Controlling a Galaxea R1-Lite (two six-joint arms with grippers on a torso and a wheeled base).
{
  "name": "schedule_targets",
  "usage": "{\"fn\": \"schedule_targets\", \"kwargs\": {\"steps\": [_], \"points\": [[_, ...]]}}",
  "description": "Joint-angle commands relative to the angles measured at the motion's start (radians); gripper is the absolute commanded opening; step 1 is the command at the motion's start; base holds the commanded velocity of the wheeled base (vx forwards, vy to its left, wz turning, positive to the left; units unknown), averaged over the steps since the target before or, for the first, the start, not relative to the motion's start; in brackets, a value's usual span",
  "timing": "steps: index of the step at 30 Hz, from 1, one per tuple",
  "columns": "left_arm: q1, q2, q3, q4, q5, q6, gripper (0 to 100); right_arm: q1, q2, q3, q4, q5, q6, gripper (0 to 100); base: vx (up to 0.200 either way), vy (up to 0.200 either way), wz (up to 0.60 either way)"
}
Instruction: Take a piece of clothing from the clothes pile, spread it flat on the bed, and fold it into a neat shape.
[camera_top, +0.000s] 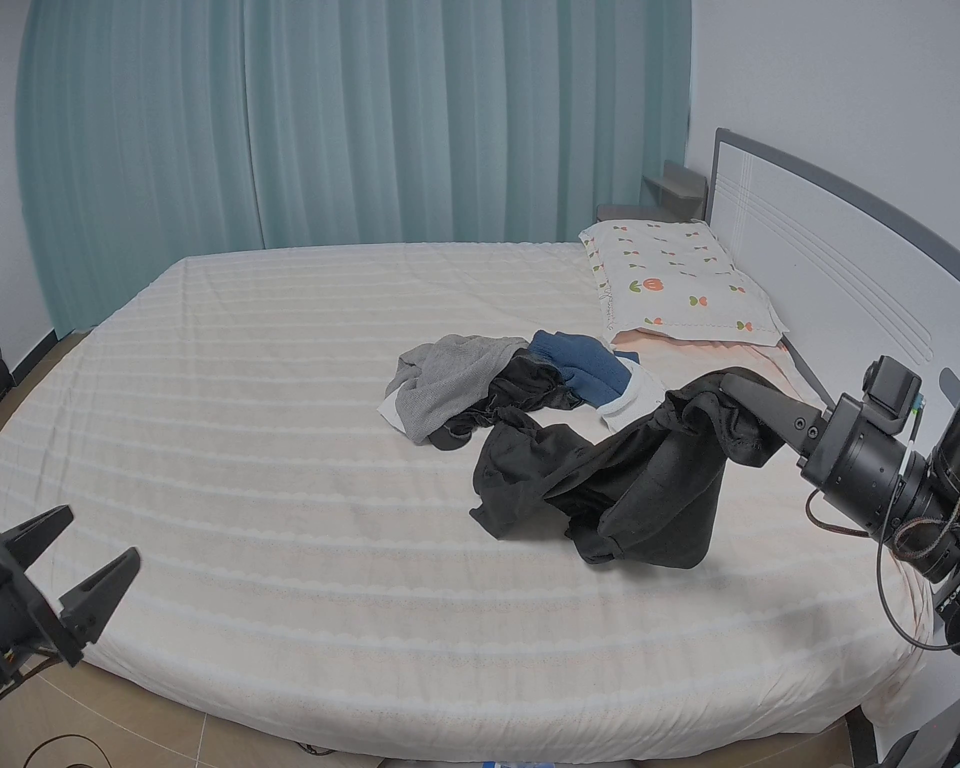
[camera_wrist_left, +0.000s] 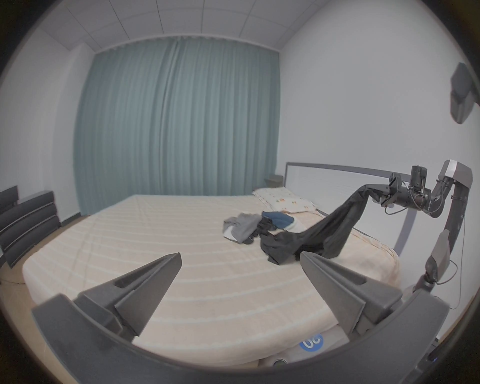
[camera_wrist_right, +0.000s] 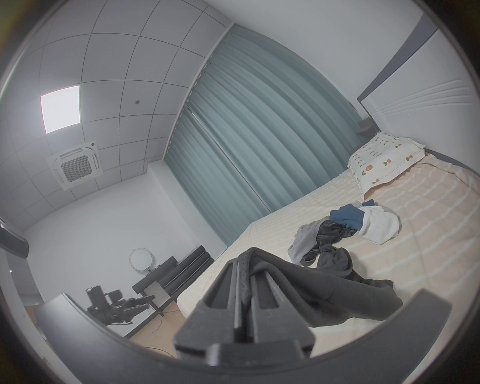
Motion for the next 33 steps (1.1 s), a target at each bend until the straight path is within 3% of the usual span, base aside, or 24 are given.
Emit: {"fn": "schedule_targets", "kwargs": {"steps": [1,11,14,22,26,33], "points": [[-0.226,0.532,-0.038,-0.2,-0.004,-0.009,100,0.051,-0.088,0.005,0.089,-0.026,-0.019,0,0.0,0.0,0.0],[-0.425,0.981,-0.088,-0.485,0.113,-0.083,100,0.048,-0.091,-0.003,0.091,-0.026,-0.017,0,0.0,0.0,0.0],[-0.497,1.167,-0.145,-0.61,0.208,-0.115,100,0.041,-0.091,0.008,0.086,-0.024,-0.017,0,0.0,0.0,0.0],[-0.585,1.394,-0.322,-0.637,0.24,-0.21,100,0.04,-0.093,0.005,0.083,-0.024,-0.017,0,0.0,0.0,0.0],[-0.602,1.483,-0.426,-0.637,0.242,-0.278,100,0.038,-0.093,-0.002,0.081,-0.024,-0.017,0,0.0,0.0,0.0],[-0.602,1.598,-0.538,-0.639,0.242,-0.313,100,0.018,-0.09,-0.003,0.08,-0.021,-0.013,0,0.0,0.0,0.0]]}}
